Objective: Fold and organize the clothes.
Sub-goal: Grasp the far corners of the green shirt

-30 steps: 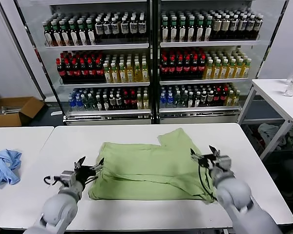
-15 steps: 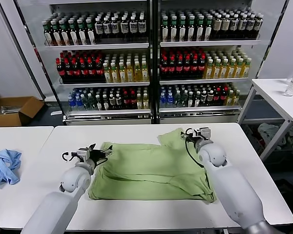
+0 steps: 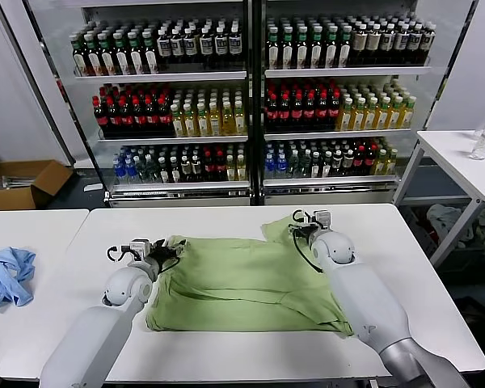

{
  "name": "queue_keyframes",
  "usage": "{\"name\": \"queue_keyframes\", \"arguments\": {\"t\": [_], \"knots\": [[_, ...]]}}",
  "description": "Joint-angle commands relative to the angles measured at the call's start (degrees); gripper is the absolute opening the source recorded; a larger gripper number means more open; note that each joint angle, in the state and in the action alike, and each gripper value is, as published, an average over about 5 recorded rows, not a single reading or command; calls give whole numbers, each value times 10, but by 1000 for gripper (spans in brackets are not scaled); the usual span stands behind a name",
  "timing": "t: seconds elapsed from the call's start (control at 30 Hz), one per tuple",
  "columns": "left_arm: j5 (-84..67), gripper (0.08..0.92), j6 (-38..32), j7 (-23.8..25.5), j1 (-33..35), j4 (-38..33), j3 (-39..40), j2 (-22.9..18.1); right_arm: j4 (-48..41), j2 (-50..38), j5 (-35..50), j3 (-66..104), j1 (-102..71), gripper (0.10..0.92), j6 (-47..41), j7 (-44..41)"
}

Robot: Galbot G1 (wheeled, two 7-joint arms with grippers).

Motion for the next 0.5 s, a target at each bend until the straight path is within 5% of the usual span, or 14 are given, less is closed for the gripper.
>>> {"name": "queue_keyframes", "arguments": {"t": [0.03, 0.5], "knots": [[-39, 533, 17, -1, 9, 10, -1, -3, -32, 12, 6, -13, 10, 516, -2, -7], [-120, 131, -12, 18, 42, -76, -31, 16, 111, -25, 10, 14, -31, 127, 7, -10]]}}
